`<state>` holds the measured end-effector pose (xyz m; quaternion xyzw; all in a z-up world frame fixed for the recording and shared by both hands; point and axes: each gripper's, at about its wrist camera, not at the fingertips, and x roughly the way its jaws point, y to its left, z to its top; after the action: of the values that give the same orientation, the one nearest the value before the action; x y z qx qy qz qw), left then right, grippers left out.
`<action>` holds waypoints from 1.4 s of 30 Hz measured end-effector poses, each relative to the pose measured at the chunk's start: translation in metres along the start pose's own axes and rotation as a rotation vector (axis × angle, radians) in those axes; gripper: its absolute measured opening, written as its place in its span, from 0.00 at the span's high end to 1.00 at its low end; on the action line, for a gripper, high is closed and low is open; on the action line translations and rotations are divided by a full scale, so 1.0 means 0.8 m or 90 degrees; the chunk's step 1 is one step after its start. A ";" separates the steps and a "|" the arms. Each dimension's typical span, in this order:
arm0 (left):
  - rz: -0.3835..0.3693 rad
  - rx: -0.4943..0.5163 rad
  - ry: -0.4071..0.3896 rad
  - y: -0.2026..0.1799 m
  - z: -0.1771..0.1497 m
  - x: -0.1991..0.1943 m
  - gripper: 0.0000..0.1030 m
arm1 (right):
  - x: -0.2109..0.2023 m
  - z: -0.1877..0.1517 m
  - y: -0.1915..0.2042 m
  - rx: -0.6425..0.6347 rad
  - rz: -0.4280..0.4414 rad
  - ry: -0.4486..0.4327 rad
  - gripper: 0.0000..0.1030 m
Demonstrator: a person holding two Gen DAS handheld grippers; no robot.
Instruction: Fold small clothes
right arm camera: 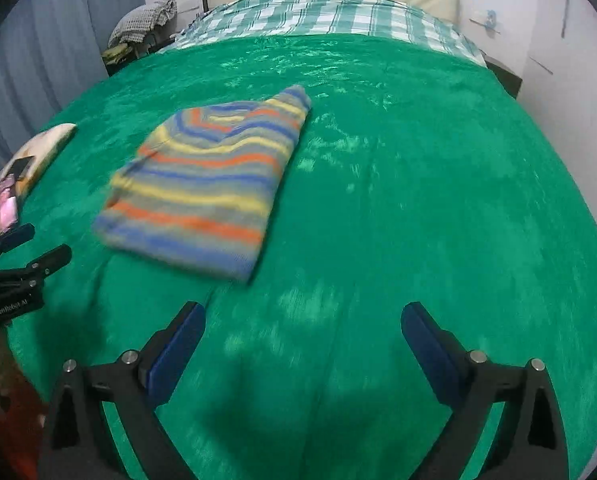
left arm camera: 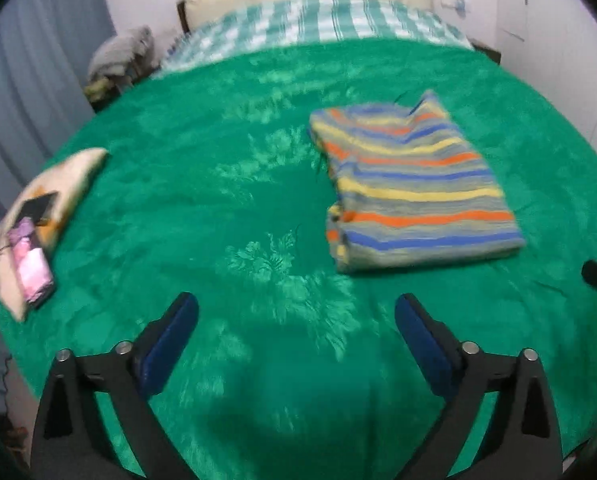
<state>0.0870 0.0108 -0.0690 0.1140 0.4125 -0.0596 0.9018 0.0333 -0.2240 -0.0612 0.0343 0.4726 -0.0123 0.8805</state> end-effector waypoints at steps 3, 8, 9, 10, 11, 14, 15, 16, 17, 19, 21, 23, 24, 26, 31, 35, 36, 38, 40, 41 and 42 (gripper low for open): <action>0.008 0.006 -0.022 0.000 0.007 -0.037 0.02 | -0.048 -0.012 0.011 0.005 0.004 -0.025 0.04; 0.008 -0.041 -0.036 0.012 0.026 -0.083 0.02 | -0.094 -0.007 0.032 0.000 -0.003 -0.045 0.04; 0.013 -0.048 -0.038 0.012 0.026 -0.091 0.02 | -0.102 -0.005 0.036 -0.002 -0.001 -0.047 0.04; 0.021 -0.053 -0.046 0.014 0.026 -0.098 0.02 | -0.108 -0.003 0.037 -0.004 0.000 -0.051 0.04; 0.031 -0.056 -0.059 0.016 0.026 -0.106 0.02 | -0.116 -0.001 0.040 -0.006 0.001 -0.057 0.03; 0.054 -0.055 -0.062 0.016 0.031 -0.130 0.02 | -0.131 0.006 0.050 -0.013 0.002 -0.063 0.02; 0.049 -0.050 -0.052 0.015 0.032 -0.133 0.02 | -0.136 0.008 0.055 -0.015 0.006 -0.063 0.02; 0.045 -0.047 -0.043 0.015 0.034 -0.135 0.02 | -0.141 0.010 0.060 -0.018 0.007 -0.062 0.02; 0.045 -0.047 -0.036 0.016 0.034 -0.139 0.02 | -0.145 0.011 0.065 -0.021 0.006 -0.061 0.02; 0.040 -0.053 -0.027 0.019 0.034 -0.146 0.02 | -0.154 0.014 0.075 -0.030 0.002 -0.056 0.02; 0.018 -0.062 -0.019 0.023 0.032 -0.154 0.02 | -0.162 0.014 0.084 -0.040 -0.005 -0.055 0.02; -0.010 -0.076 -0.019 0.029 0.029 -0.163 0.01 | -0.170 0.013 0.090 -0.045 -0.010 -0.058 0.02; -0.018 -0.080 -0.020 0.031 0.027 -0.166 0.00 | -0.173 0.012 0.093 -0.047 -0.011 -0.059 0.02; -0.009 -0.076 -0.023 0.030 0.025 -0.170 0.00 | -0.176 0.007 0.095 -0.045 -0.012 -0.057 0.02; 0.003 -0.070 -0.027 0.023 0.024 -0.181 0.00 | -0.185 0.001 0.098 -0.038 0.012 -0.048 0.02; 0.013 -0.070 -0.033 0.023 0.027 -0.190 0.00 | -0.199 0.003 0.101 -0.049 0.008 -0.062 0.01; 0.015 -0.070 -0.035 0.023 0.028 -0.192 0.00 | -0.200 0.003 0.100 -0.047 0.007 -0.062 0.00; 0.019 -0.071 -0.035 0.024 0.029 -0.196 0.00 | -0.202 0.004 0.098 -0.042 0.006 -0.058 0.00; 0.022 -0.072 -0.036 0.025 0.030 -0.199 0.00 | -0.204 0.006 0.097 -0.038 0.012 -0.052 0.00; 0.022 -0.071 -0.037 0.025 0.030 -0.201 0.00 | -0.206 0.006 0.097 -0.039 0.014 -0.049 0.00; 0.022 -0.070 -0.037 0.025 0.030 -0.202 0.00 | -0.209 0.006 0.097 -0.040 0.015 -0.046 0.00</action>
<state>0.0031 0.0263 0.0717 0.0694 0.3866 -0.0245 0.9193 -0.0505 -0.1487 0.0845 0.0115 0.4399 0.0119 0.8979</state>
